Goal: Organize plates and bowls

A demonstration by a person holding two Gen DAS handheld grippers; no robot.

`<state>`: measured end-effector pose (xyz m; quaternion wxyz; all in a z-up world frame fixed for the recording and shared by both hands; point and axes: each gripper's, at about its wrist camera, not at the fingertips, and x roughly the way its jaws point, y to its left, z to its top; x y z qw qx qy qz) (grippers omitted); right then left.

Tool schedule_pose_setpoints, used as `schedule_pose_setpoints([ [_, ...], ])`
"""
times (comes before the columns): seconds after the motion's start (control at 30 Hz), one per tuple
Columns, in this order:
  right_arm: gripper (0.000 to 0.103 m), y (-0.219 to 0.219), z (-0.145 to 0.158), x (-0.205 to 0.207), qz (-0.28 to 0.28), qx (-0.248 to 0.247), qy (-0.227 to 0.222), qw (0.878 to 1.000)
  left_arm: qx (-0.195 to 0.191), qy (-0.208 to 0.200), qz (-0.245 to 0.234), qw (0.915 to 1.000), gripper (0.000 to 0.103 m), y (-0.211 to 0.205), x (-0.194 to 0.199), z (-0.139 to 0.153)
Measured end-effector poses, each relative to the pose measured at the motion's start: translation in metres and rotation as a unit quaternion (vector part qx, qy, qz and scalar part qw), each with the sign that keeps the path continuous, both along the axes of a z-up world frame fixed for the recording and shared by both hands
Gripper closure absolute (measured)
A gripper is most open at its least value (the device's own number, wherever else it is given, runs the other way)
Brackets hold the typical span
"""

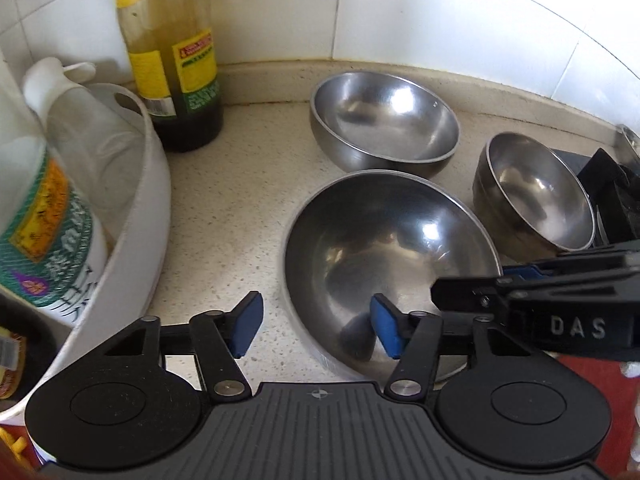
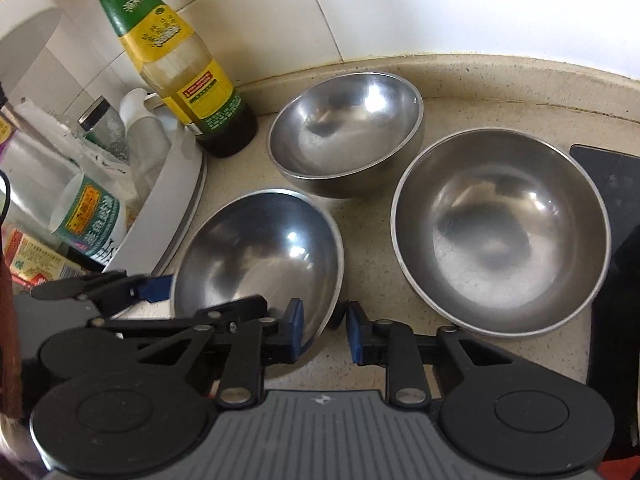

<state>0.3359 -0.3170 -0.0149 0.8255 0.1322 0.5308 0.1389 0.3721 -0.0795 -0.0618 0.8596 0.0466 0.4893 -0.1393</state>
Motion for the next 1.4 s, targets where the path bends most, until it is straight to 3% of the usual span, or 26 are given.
schedule_pose_setpoints([
  [0.07, 0.085, 0.000, 0.000, 0.002, -0.001, 0.003, 0.002, 1.000, -0.005, 0.001, -0.006, 1.0000, 0.046, -0.002, 0.000, -0.001],
  [0.67, 0.085, -0.006, 0.024, -0.025, 0.004, -0.009, -0.020, 1.000, -0.004, -0.019, -0.026, 0.9995, 0.044, -0.007, -0.018, 0.019],
  [1.07, 0.085, -0.016, 0.060, -0.082, -0.001, -0.018, -0.043, 0.999, -0.017, -0.049, -0.061, 0.9968, 0.042, -0.008, -0.065, 0.049],
  [1.4, 0.085, -0.028, 0.059, -0.133, -0.006, -0.028, -0.011, 1.000, -0.017, -0.029, -0.104, 0.9940, 0.040, -0.024, -0.110, 0.046],
])
